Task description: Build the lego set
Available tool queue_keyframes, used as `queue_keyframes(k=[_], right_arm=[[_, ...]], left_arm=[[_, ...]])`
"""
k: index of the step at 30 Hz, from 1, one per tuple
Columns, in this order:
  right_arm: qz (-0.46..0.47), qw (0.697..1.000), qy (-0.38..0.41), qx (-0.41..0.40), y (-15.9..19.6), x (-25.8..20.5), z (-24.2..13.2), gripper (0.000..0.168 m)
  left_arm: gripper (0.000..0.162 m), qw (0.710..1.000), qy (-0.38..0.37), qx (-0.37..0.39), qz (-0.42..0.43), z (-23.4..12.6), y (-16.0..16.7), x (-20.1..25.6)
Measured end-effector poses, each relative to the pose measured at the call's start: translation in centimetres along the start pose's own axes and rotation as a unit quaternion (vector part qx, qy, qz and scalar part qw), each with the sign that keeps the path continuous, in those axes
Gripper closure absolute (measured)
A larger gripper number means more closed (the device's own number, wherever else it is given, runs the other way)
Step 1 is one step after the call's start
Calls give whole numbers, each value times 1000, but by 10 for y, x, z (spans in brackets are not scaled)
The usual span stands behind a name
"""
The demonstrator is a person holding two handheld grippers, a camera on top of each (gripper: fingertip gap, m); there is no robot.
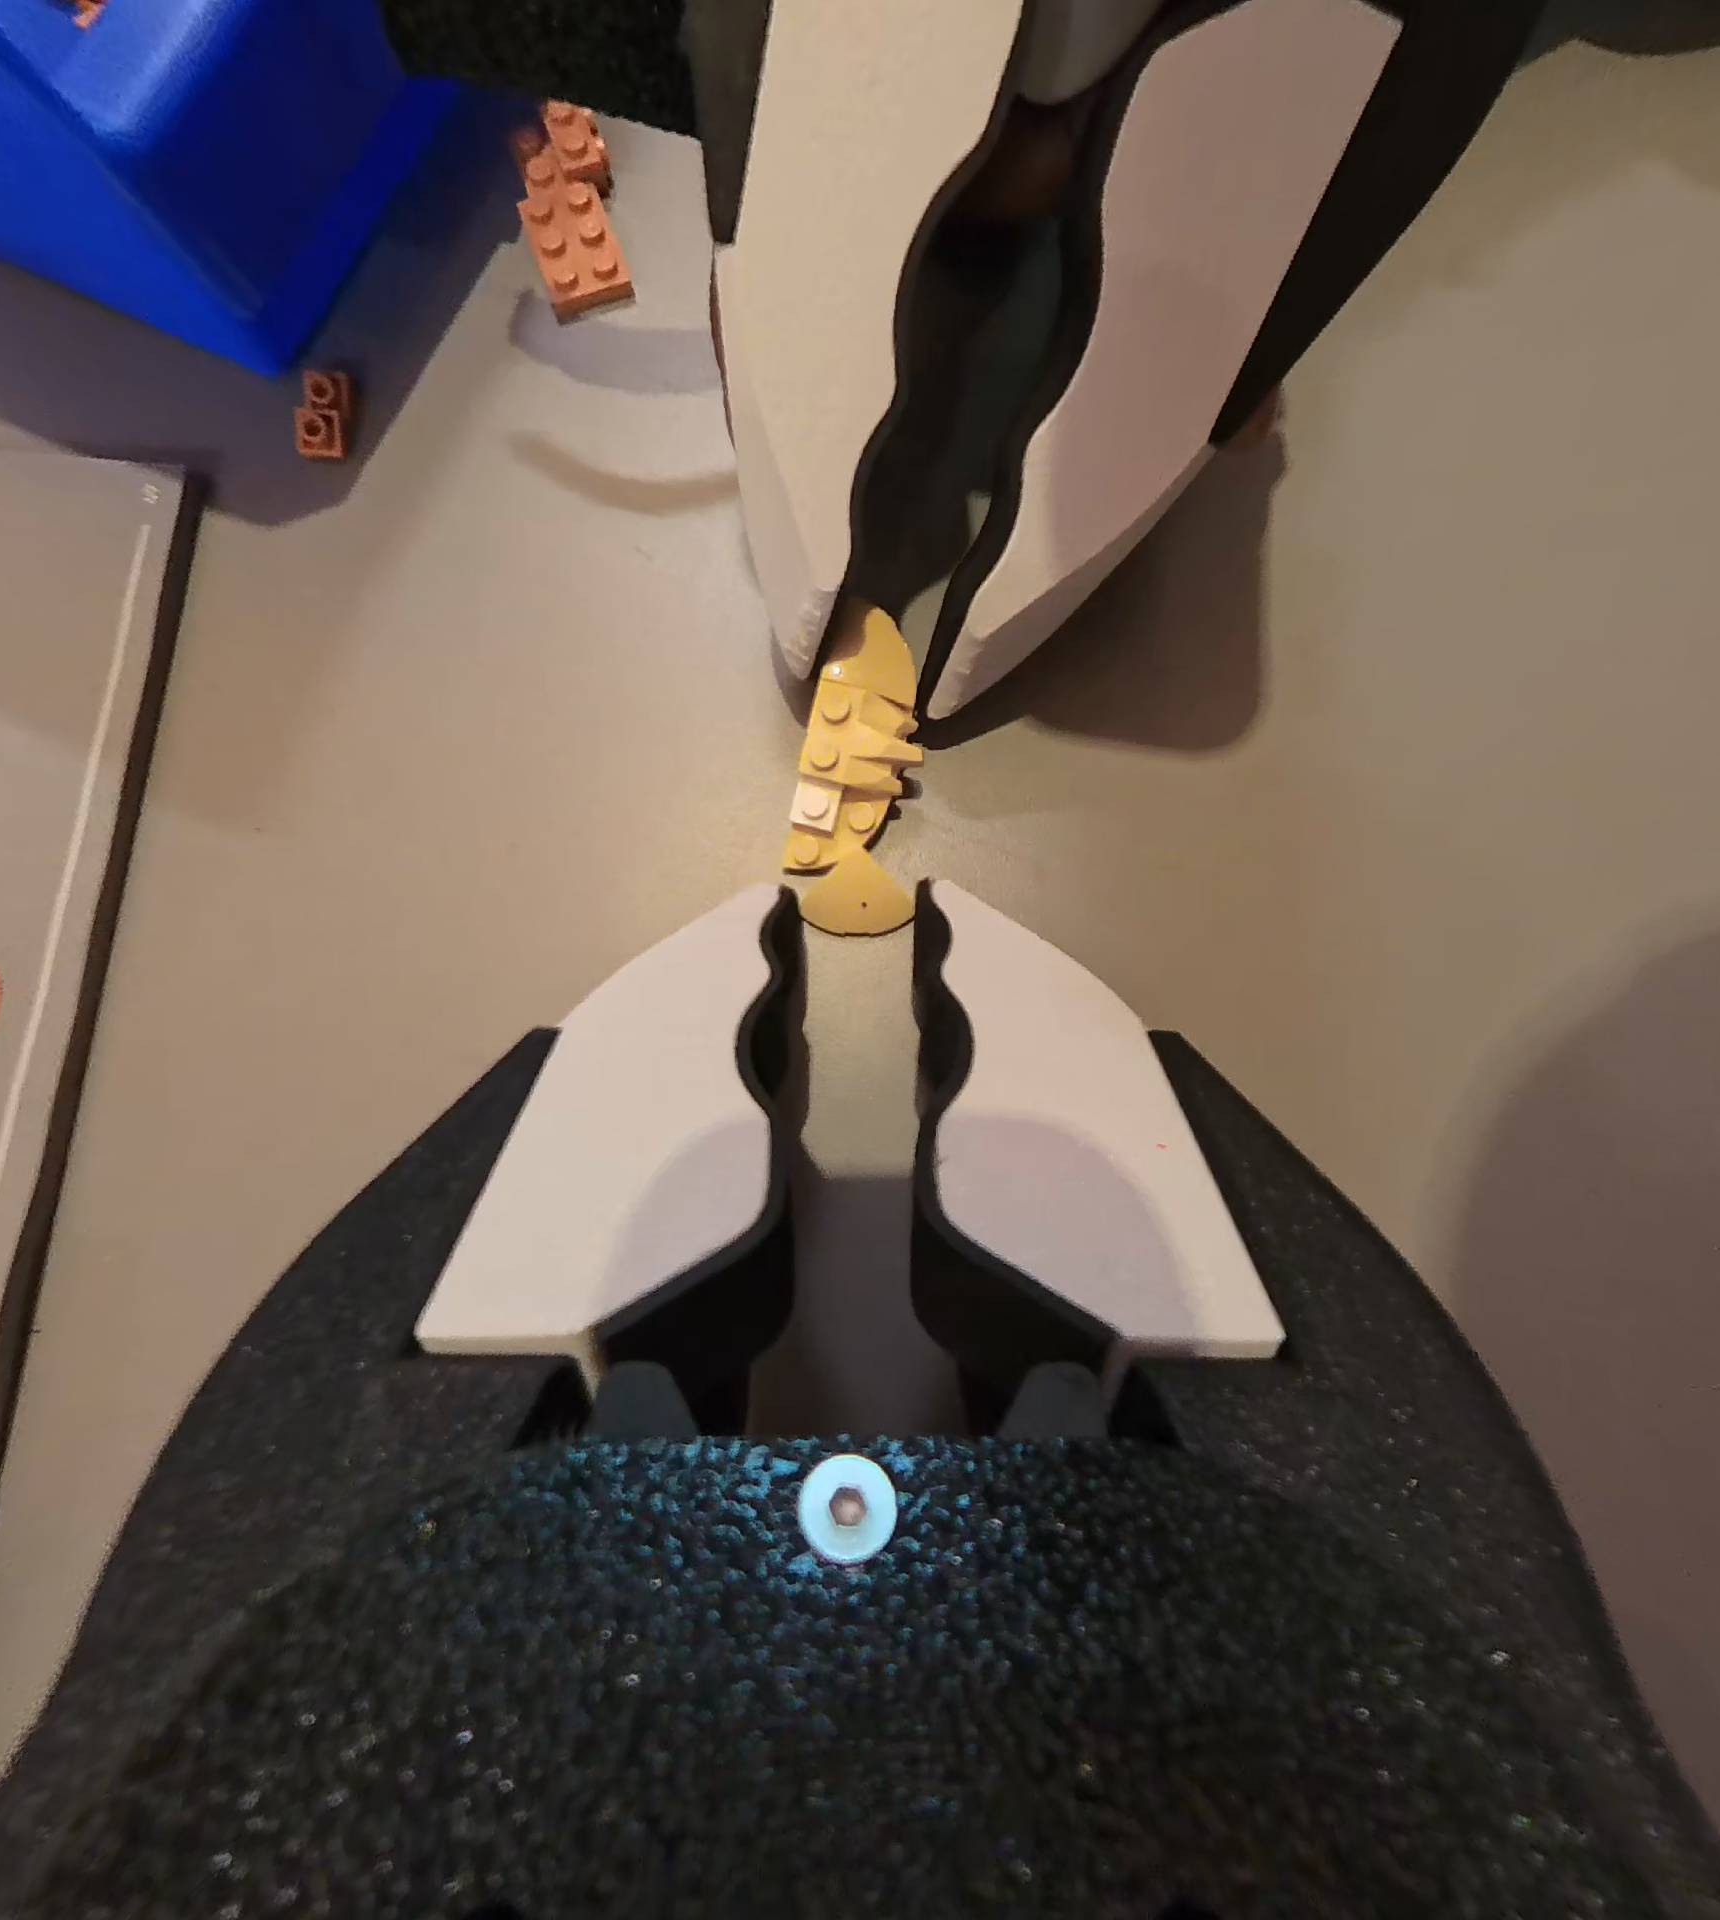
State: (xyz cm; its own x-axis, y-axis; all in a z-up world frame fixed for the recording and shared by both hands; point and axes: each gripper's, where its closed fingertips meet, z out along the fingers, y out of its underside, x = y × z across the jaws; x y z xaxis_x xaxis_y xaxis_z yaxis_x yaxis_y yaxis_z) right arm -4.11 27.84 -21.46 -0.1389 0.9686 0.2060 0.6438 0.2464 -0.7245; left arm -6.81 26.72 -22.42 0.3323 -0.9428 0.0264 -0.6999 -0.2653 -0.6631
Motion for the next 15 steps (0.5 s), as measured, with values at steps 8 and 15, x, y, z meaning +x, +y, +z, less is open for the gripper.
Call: queue_keyframes(k=[8, 15], right_arm=[[-15, 1000, 24, 8, -2, 3, -1, 151], [-20, 996, 75, 48, -15, 12, -5, 151]], left_arm=[[141, 997, 10, 60, -52, -15, -13, -6], [141, 994, -27, 87, -66, -30, -30, -12]])
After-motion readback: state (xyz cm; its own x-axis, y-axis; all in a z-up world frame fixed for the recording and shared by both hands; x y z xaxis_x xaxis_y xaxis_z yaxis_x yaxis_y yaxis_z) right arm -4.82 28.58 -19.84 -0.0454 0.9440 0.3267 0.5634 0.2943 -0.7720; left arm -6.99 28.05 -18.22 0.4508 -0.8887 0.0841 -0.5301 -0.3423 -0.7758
